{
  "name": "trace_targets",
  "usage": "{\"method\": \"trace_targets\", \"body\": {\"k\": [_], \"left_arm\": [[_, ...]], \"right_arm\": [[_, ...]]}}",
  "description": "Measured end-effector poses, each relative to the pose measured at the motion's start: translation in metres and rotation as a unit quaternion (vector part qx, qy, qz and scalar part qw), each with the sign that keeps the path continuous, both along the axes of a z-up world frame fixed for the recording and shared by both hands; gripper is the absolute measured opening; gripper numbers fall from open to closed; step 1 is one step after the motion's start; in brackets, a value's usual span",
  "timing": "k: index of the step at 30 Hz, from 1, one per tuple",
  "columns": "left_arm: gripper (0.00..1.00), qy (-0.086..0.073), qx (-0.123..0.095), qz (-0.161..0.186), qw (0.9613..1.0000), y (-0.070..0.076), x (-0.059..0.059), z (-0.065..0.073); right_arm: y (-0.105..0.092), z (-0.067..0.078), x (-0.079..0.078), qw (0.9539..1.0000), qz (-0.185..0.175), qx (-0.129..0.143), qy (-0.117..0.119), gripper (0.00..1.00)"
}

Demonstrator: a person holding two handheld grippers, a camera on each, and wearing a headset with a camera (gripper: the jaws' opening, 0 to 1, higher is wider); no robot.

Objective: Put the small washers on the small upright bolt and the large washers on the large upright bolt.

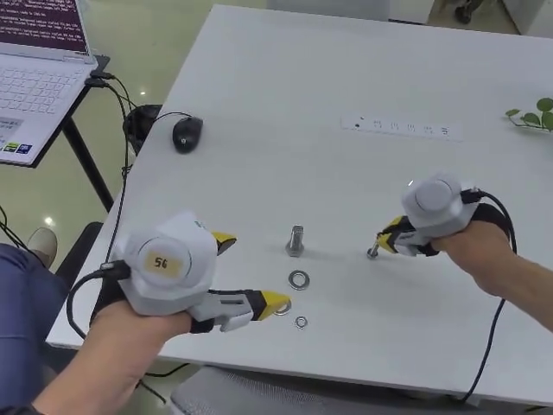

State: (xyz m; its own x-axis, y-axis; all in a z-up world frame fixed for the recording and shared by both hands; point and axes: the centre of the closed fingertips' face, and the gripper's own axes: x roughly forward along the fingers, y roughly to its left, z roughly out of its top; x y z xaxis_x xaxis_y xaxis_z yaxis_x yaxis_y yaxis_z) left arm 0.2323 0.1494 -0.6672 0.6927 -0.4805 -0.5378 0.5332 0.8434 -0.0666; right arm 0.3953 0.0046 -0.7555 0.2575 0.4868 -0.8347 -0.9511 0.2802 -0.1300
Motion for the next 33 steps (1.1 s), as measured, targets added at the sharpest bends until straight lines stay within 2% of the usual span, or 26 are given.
{"method": "trace_targets", "body": {"k": [9, 22, 33], "left_arm": [[0.66, 0.0, 0.001, 0.004, 1.0, 0.005, -0.001, 0.0], [0.66, 0.001, 0.001, 0.001, 1.0, 0.002, -0.003, -0.001], [0.66, 0.002, 0.002, 0.004, 1.0, 0.005, -0.003, -0.002]], "right_arm": [[0.001, 0.0, 0.002, 1.0, 0.002, -0.008, 0.0, 0.13], [0.0, -0.003, 0.002, 0.9999, 0.001, -0.015, 0.008, 0.13], [0.001, -0.014, 0.001, 0.9995, 0.0, -0.028, 0.018, 0.13]]}}
